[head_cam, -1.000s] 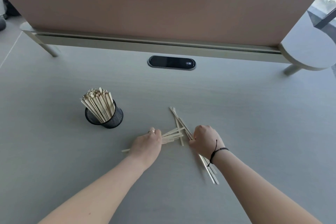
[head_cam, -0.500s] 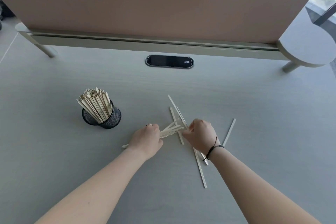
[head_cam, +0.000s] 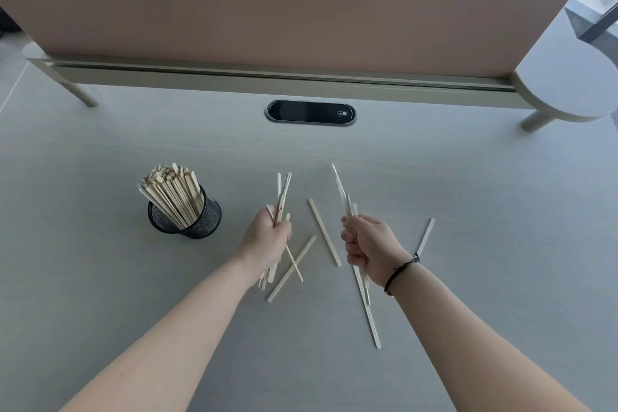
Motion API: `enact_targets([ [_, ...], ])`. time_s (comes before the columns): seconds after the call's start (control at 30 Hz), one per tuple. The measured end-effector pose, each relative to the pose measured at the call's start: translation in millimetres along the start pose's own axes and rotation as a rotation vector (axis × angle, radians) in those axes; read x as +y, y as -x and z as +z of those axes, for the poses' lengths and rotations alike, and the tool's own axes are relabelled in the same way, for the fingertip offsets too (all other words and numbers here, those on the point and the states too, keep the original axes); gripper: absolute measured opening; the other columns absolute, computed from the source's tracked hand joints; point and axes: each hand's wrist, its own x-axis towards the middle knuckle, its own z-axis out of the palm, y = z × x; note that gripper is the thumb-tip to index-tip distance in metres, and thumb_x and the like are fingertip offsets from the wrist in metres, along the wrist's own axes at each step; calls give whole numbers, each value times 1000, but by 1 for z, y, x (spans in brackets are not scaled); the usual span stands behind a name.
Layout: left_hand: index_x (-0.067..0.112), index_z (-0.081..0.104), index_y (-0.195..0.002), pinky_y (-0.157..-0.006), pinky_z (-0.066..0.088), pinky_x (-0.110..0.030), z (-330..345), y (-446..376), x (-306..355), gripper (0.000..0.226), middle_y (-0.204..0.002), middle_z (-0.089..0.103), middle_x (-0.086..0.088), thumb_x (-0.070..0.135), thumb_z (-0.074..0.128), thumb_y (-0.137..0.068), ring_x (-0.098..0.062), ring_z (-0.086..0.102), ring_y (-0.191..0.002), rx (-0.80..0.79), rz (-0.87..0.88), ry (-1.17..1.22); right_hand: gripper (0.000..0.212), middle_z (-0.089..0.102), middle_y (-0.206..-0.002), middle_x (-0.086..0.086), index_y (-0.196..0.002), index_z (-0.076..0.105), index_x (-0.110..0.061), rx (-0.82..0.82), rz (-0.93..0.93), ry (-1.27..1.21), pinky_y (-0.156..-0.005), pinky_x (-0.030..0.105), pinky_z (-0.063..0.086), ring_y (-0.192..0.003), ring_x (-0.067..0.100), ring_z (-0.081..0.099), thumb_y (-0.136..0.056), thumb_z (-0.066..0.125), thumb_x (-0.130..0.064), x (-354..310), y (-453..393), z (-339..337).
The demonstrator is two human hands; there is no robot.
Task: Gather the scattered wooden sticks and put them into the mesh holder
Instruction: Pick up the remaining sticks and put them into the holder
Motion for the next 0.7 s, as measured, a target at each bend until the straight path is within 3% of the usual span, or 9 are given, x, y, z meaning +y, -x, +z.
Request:
enact_targets([
  [0.1,16,46,-74,-41,26,-20,3,1,2,24,-59,38,0,9,49,-97,-13,31,-46,-66,-42,193,21,32,-50,-7,-79,42,-18,-31,-10,85,-46,24,14,-41,11,20,-93,58,-18,2,-1,3],
  [0.2,10,57,-87,-43,27,-22,4,1,-1,21,-50,35,8,26,56,-100,-11,31,-45,-127,-64,283,33,32,-47,-7,-69,40,-19,-43,-56,154,-44,23,16,-41,12,21,-94,61,-27,1,-2,8],
  [0.4,18,39,-62,-51,34,-30,8,5,-1,47,-43,35,5,44,64,-92,-17,36,-44,-15,-87,370,47,27,-51,1,-62,33,-20,-36,-97,264,-42,21,20,-41,14,21,-89,66,-40,8,-3,11],
  [0.47,16,33,-55,-49,27,-31,7,10,3,57,-43,31,2,45,68,-89,-19,28,-44,36,-13,362,49,23,-54,4,-61,36,-19,-13,-159,260,-44,23,22,-42,16,21,-82,69,-48,8,-1,13],
  [0.57,-3,29,-56,-51,26,-37,4,17,15,74,-51,31,-10,53,67,-86,-23,28,-51,154,159,285,58,24,-54,6,-49,36,-15,22,-300,165,-53,33,26,-48,20,25,-81,66,-53,1,8,20],
  [0.7,-7,35,-61,-50,36,-47,2,17,27,78,-55,34,-19,65,56,-83,-22,33,-54,298,346,190,75,30,-58,10,-58,31,9,45,-519,173,-53,32,22,-56,23,27,-84,53,-58,-9,26,39],
])
